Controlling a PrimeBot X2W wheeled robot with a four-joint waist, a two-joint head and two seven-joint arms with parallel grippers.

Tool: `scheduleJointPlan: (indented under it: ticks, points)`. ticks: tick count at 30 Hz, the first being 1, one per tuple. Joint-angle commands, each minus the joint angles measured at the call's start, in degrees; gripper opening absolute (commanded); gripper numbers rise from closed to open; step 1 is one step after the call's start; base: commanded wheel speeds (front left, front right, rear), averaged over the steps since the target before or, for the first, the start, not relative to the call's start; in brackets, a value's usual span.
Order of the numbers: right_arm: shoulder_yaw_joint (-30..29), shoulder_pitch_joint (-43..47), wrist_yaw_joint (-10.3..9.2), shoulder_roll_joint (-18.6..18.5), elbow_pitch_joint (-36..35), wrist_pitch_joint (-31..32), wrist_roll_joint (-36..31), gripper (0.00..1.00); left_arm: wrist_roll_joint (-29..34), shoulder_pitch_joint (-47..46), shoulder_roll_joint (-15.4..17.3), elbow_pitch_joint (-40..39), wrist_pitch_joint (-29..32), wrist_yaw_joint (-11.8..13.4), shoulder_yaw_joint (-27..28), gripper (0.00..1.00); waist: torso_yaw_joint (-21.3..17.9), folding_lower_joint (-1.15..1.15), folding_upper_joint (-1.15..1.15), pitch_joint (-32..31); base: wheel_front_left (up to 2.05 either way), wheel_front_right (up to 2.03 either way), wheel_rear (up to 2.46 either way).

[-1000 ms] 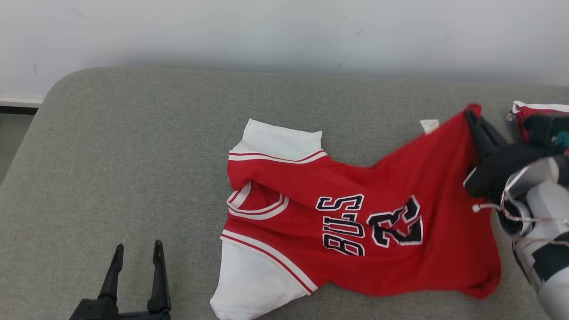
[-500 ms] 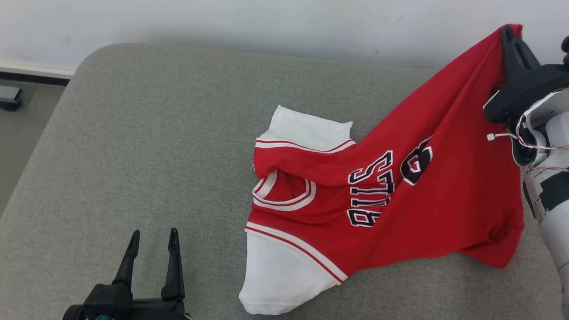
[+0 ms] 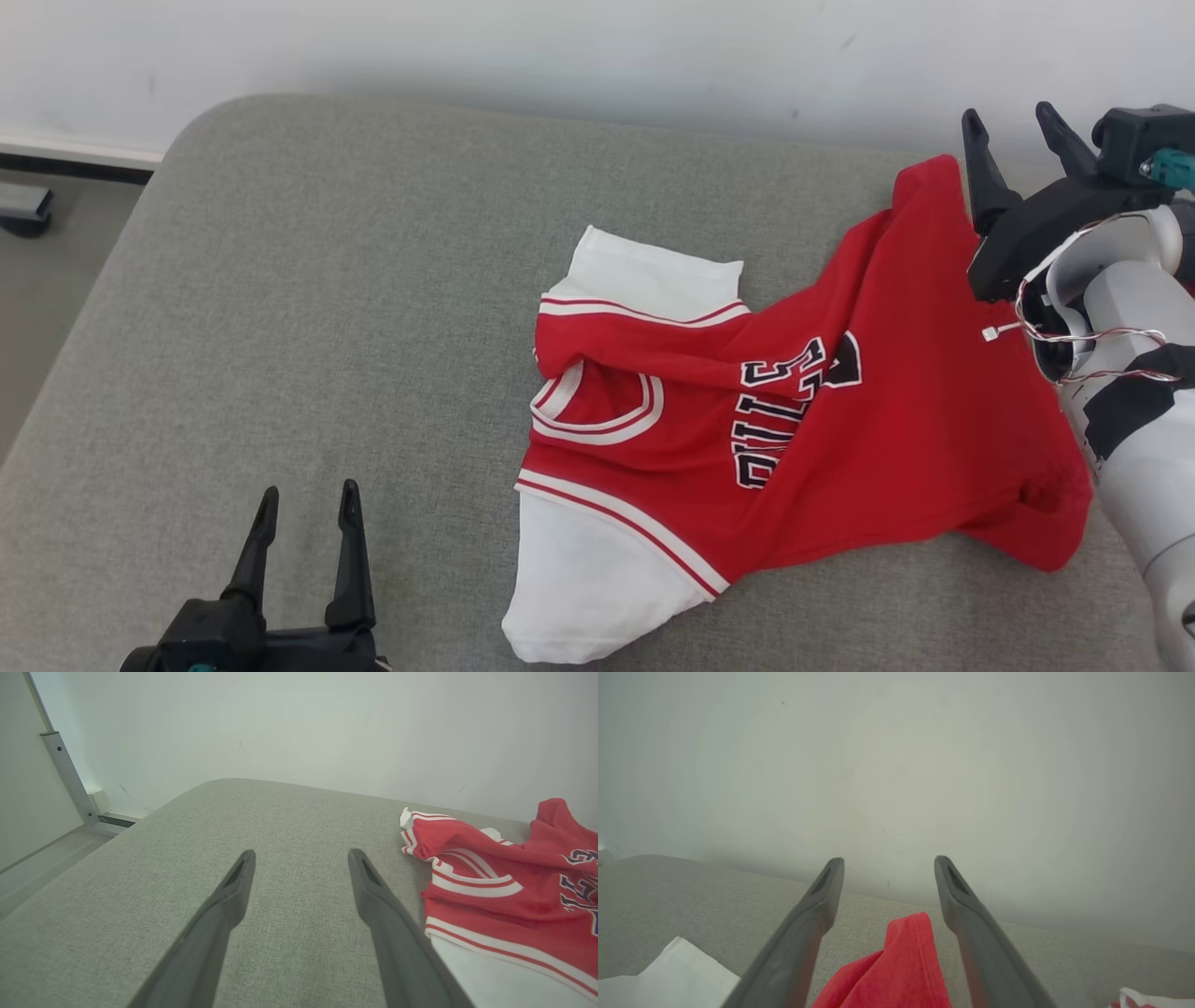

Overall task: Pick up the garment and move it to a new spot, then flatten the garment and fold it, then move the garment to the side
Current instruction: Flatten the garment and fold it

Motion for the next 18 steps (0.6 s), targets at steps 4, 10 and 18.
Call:
scheduleJointPlan:
  ticks: [4,10,18]
  points:
    - [2.18,2.82,-0.15,-0.8,-1.92,-2.58,2.0,1.0,0.92,1.13,-0.04,-0.18,-0.19,-0.34,1.32,1.0,-1.86,0.0,-0.01,-2.1,0.0,0.0,0.0]
    - [3.63,9.11,-0.15,-2.51,-8.12,-5.11,5.28,1.0,1.99,2.99,-0.04,-0.58,-0.19,-0.67,3.62,1.0,-4.32,0.0,-0.01,-4.72,0.0,0.0,0.0]
    - [-1.14,22.1,-0.16,-3.62,-21.82,-5.6,6.64,1.0,2.8,6.14,-0.04,-2.09,-0.19,-0.36,5.22,1.0,-7.45,0.0,-0.01,-7.36,0.0,0.0,0.0]
